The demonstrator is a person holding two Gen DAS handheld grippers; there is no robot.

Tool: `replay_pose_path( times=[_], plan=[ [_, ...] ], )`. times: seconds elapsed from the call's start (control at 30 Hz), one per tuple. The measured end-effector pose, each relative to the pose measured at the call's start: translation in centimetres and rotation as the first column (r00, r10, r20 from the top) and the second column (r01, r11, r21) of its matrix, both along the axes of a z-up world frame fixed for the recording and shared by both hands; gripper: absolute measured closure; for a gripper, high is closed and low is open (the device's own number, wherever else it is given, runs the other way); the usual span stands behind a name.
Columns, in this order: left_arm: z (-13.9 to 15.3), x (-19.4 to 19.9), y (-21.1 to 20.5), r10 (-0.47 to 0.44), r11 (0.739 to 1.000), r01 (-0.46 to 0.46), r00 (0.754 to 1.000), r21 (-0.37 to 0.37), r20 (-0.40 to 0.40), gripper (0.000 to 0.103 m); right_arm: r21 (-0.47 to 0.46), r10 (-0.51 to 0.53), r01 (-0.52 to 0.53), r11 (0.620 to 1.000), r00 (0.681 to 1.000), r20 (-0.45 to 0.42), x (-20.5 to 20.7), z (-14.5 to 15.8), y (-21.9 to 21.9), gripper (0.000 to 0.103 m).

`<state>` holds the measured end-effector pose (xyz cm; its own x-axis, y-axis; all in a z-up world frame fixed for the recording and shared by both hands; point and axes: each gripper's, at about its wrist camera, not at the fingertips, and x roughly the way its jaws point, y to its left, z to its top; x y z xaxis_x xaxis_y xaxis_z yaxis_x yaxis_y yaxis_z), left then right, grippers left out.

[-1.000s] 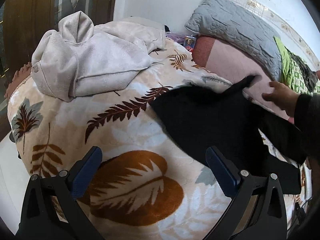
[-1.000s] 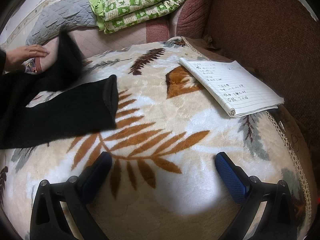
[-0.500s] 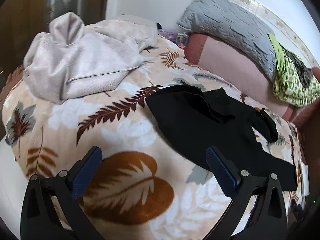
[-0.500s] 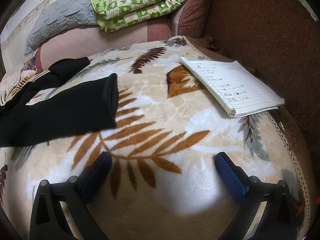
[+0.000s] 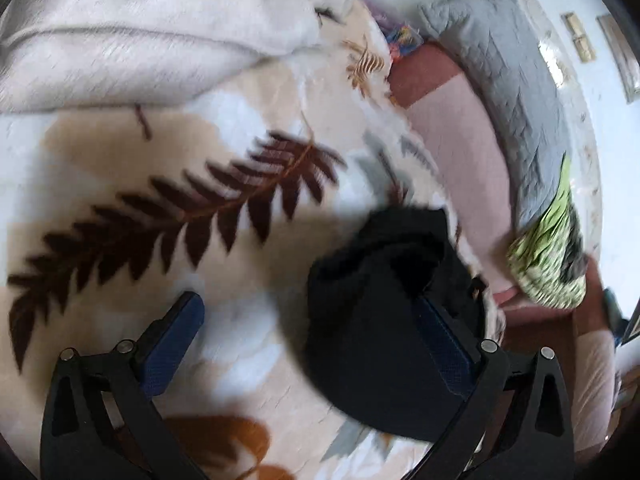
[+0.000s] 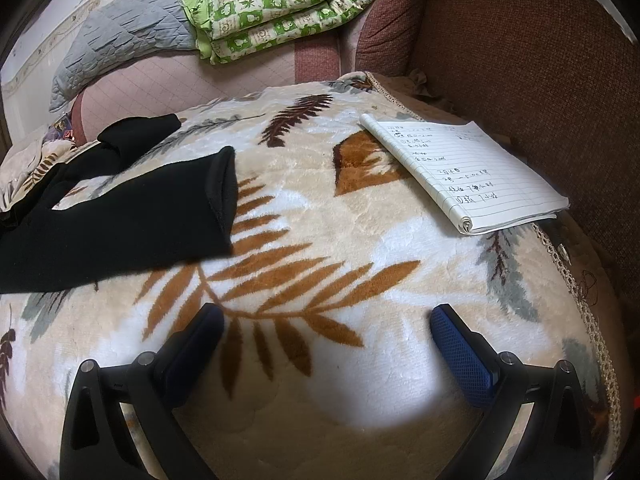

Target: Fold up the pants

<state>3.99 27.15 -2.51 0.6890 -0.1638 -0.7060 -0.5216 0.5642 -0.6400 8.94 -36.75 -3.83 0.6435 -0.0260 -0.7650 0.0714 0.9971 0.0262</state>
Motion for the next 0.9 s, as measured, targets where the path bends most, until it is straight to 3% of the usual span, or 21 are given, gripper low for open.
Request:
replay_pose_path(
  times=[0.07, 0.13, 0.23, 0.3, 0.37, 0.47, 0.6, 0.67, 0.77, 0.8, 0.87, 0.9],
  plan=[
    [0.1, 0.7, -0.2, -0.025, 0.999, 0.027, 0.997, -0.028, 0.069, 0.000, 0.000, 0.000, 0.000, 1.000, 1.000, 0.000, 0.0, 0.0, 0.0, 0.001],
    [-0.1, 1.3, -1.2, -0.045, 0.999, 0.045, 0.998, 0.001, 0.049, 0.002, 0.000, 0.000, 0.000, 1.000, 1.000, 0.000, 0.0, 0.0, 0.0, 0.001],
    [0.1, 2.0, -2.9, -0.117, 0.991, 0.116, 0.993, 0.060, 0.020, 0.033, 0.001, 0.000, 0.000, 1.000, 1.000, 0.000, -0.1, 0.0, 0.0, 0.001],
    [0.5, 2.4, -3.8, -0.138, 0.981, 0.139, 0.990, 0.133, -0.020, 0.071, 0.001, 0.001, -0.001, 1.000, 1.000, 0.000, -0.1, 0.0, 0.0, 0.001],
    [0.7, 2.8, -3.8, -0.111, 0.973, 0.123, 0.991, 0.195, -0.070, 0.093, -0.009, 0.005, -0.005, 1.000, 1.000, -0.012, 0.1, -0.1, 0.2, 0.001],
    [1.3, 2.5, -4.4, -0.100, 0.966, 0.113, 0.993, 0.232, -0.067, 0.094, -0.019, 0.016, -0.017, 1.000, 0.999, -0.036, 0.8, -0.1, 0.4, 0.001],
    [2.3, 2.4, -5.5, -0.128, 0.938, 0.144, 0.989, 0.317, -0.072, 0.094, 0.159, 0.030, -0.017, 0.987, 0.996, -0.079, 1.1, 0.9, -1.3, 0.000],
    [2.3, 2.8, -5.9, -0.136, 0.924, 0.162, 0.986, 0.345, -0.098, 0.093, 0.262, -0.001, 0.041, 0.964, 0.988, -0.153, 1.9, 0.5, -2.6, 0.000],
    [1.8, 2.8, -5.3, -0.109, 0.940, 0.136, 0.989, 0.312, -0.101, 0.093, 0.242, -0.012, 0.070, 0.968, 0.972, -0.233, 3.7, 0.8, -2.3, 0.000],
    [1.7, 2.6, -5.0, -0.099, 0.948, 0.124, 0.990, 0.292, -0.096, 0.093, 0.281, -0.048, 0.109, 0.954, 0.976, -0.214, 3.7, 1.2, -2.6, 0.000],
    [1.4, 2.5, -4.5, -0.077, 0.959, 0.100, 0.992, 0.266, -0.096, 0.092, 0.516, -0.083, 0.127, 0.847, 0.991, -0.108, 3.2, 2.4, -3.7, 0.006],
    [1.4, 2.5, -4.5, -0.074, 0.960, 0.097, 0.993, 0.262, -0.096, 0.092, 0.621, -0.091, 0.111, 0.776, 0.994, -0.064, 3.1, 2.9, -4.1, 0.005]
  ],
)
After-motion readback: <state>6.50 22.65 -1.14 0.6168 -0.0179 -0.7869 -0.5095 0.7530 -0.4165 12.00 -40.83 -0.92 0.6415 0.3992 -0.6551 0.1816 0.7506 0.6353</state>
